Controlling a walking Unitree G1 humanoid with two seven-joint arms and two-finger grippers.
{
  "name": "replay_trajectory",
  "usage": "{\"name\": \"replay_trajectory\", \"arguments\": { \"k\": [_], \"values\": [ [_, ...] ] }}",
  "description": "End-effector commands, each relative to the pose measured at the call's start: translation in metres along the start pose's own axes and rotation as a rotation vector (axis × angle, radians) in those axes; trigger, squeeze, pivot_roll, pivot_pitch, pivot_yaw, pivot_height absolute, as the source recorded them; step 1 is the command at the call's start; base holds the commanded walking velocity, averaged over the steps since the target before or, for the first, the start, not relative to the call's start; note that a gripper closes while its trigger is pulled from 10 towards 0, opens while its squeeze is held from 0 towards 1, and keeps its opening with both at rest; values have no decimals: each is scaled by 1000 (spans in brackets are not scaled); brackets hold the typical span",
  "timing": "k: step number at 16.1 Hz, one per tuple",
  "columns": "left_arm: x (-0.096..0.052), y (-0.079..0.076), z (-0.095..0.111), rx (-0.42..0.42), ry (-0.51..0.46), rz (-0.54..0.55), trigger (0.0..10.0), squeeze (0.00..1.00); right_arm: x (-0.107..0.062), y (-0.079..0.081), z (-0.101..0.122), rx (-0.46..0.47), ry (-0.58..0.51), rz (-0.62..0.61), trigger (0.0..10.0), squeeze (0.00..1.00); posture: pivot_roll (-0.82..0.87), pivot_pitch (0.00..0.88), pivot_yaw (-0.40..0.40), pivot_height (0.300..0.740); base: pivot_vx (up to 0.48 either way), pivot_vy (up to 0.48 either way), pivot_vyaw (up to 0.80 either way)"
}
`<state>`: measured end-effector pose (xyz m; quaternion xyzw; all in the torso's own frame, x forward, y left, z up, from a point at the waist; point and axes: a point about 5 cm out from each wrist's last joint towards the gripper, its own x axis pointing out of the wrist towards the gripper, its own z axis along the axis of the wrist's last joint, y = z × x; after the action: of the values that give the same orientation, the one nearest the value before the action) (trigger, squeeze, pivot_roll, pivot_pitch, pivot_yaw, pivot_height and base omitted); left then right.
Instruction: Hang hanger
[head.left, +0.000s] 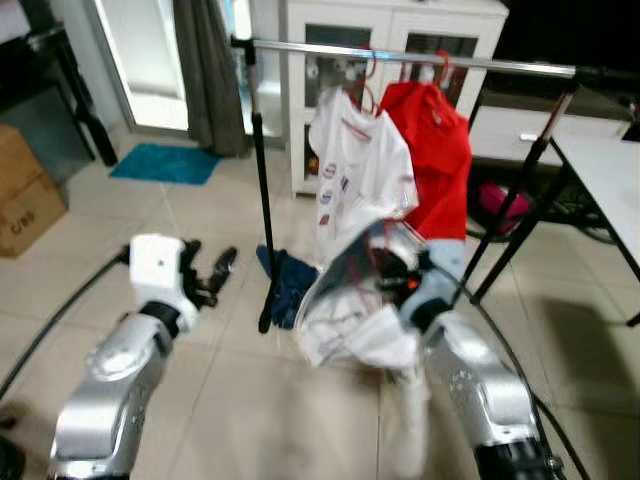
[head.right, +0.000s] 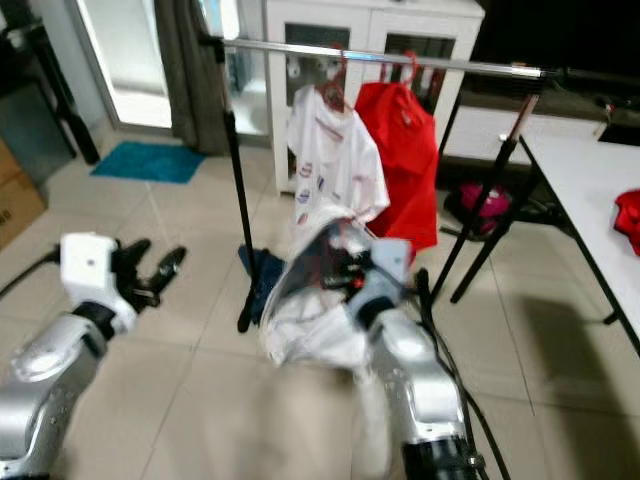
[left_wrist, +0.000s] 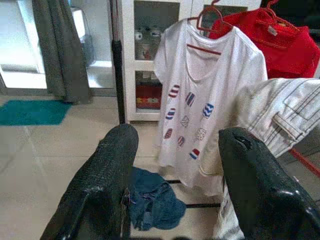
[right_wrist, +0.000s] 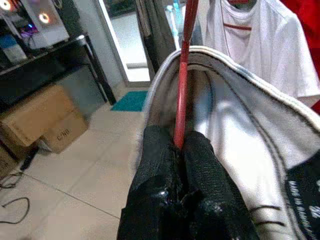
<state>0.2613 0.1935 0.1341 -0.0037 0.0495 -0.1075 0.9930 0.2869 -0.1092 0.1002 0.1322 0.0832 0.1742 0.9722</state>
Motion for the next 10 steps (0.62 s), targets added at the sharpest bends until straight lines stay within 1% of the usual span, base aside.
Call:
{"name": "replay_trajectory", "arguments": {
  "k": [1,2,4,6,8,10],
  "values": [
    [1,-6,1,3,-9,-21,10000,0,-2,-2,16,-30,-61,30,10000,0,-23,0,9,727,337,0,0],
    [1,-6,0,6,-7,-22,10000,0,-2,-1,16,-43,-56,42,10000,0,-23,0,9,727,337,0,0],
    [0,-5,1,7,-7,-16,10000,0,1,5,15,-44,-42,71,10000,0,-21,0,-5,727,336,0,800],
    [-2,-3,0,14,-2,-8,10000,0,3,6,14,-17,-36,67,10000,0,-17,0,-17,727,336,0,0],
    [-6,0,0,13,-3,11,10000,0,4,5,13,-24,-23,60,10000,0,-16,0,-32,727,334,0,0],
    [-10,-5,1,8,-4,10,10000,0,4,2,16,-8,-32,45,10000,0,-5,0,-31,727,339,0,0]
  ]
}}
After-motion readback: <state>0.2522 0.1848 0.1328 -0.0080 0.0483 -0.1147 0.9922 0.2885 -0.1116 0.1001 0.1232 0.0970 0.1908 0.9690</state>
